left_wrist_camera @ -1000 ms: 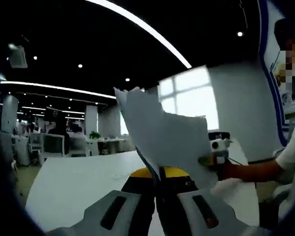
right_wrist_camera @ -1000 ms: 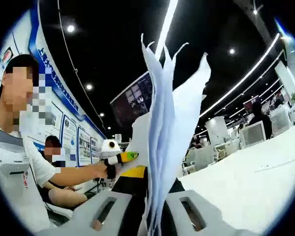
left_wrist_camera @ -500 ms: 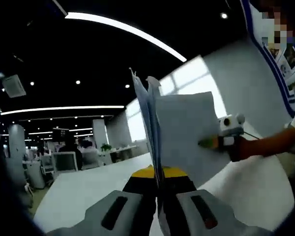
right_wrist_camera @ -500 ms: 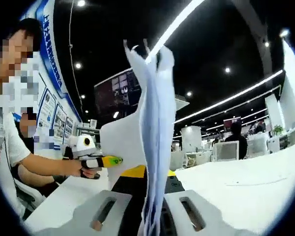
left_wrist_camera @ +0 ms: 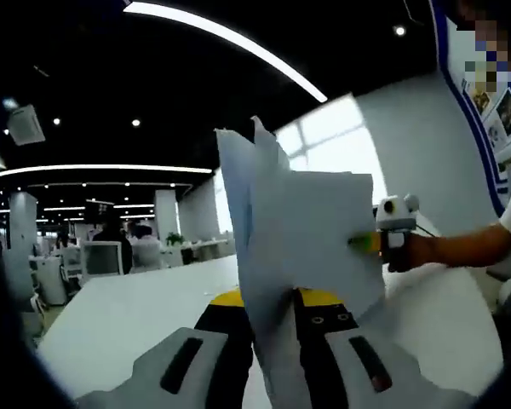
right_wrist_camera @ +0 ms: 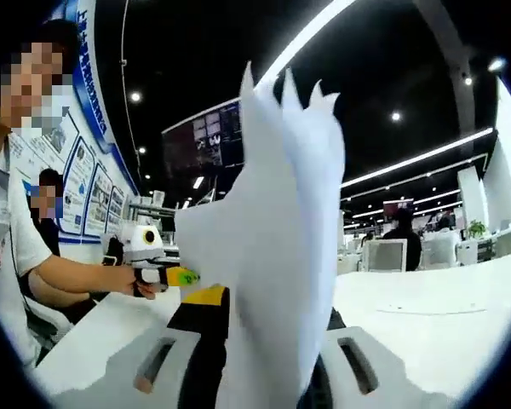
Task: Organize the stack of printing papers by aligning and flattening the scattered papers on the table
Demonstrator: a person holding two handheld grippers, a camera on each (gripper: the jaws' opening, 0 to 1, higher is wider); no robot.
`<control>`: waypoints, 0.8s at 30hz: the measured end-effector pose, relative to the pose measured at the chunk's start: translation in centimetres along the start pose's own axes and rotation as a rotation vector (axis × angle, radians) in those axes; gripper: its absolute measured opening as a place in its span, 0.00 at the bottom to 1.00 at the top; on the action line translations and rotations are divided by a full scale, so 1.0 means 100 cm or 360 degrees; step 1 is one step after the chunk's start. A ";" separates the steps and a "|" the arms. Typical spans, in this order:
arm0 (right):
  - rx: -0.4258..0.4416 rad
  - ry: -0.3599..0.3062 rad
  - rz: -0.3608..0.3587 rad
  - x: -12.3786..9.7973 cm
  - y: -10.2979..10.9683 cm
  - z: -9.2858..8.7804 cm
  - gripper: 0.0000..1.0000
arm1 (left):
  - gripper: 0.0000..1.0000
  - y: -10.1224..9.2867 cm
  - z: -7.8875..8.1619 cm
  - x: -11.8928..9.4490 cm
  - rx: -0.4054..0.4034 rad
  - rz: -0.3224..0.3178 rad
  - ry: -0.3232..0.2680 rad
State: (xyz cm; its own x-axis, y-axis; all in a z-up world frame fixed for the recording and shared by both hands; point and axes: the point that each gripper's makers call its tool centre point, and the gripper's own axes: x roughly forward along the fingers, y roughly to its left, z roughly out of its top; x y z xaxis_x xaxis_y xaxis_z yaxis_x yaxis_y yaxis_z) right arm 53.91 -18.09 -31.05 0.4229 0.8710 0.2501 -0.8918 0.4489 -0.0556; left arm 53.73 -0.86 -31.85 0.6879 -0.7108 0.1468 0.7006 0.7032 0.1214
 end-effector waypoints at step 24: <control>-0.0247 -0.0058 -0.0097 -0.019 -0.001 0.053 0.00 | 0.06 -0.023 0.054 0.012 0.0146 0.0006 -0.0208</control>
State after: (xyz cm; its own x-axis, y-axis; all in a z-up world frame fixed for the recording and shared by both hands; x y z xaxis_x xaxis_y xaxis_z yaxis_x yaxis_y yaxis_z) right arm 52.28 -20.87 -26.38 0.4667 0.8348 0.2921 -0.8280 0.5284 -0.1874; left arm 51.95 -3.19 -26.70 0.6557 -0.7040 0.2729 0.6739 0.7087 0.2090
